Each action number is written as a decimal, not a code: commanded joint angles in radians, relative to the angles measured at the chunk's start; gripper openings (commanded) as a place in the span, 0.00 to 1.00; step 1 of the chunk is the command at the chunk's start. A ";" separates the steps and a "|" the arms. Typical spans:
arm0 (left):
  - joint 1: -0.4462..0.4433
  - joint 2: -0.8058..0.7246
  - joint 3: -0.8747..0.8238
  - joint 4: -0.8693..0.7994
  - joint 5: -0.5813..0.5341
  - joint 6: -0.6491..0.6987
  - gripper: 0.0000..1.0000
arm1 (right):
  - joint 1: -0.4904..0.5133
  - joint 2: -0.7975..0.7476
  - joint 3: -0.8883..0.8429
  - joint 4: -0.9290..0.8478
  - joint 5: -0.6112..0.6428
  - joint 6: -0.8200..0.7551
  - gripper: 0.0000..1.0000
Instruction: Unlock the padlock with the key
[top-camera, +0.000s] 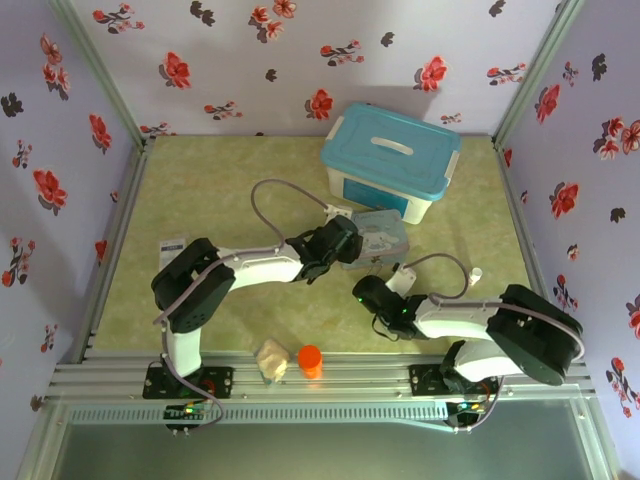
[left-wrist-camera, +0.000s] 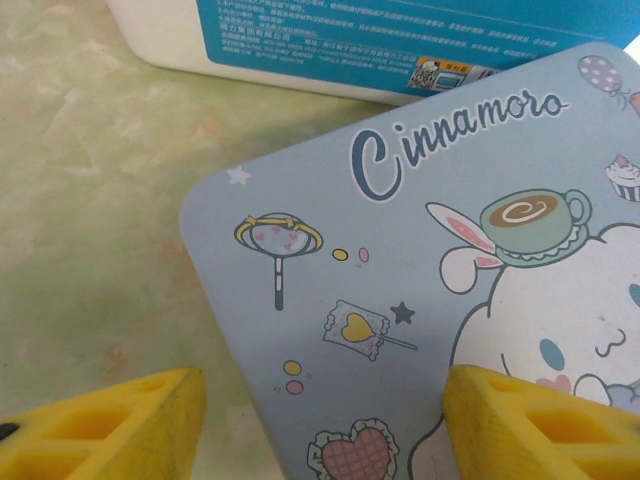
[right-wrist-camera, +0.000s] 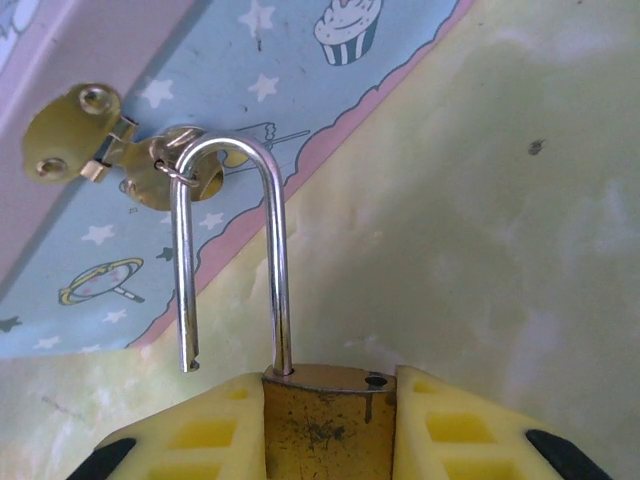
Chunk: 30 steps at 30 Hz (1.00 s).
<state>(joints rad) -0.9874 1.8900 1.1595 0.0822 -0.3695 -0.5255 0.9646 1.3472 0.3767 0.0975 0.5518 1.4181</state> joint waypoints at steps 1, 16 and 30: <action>-0.011 0.033 -0.106 -0.108 -0.006 0.098 0.63 | -0.047 0.073 0.036 -0.122 0.168 0.066 0.14; -0.022 0.017 -0.224 0.026 -0.001 0.236 0.60 | -0.151 0.121 0.135 -0.088 0.199 0.058 0.13; 0.045 -0.002 -0.204 -0.063 0.006 0.101 0.59 | -0.377 0.071 0.154 -0.171 -0.113 -0.315 0.13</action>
<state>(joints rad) -0.9833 1.8492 0.9989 0.3332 -0.3729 -0.3904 0.6128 1.4082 0.4946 0.0284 0.5594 1.2659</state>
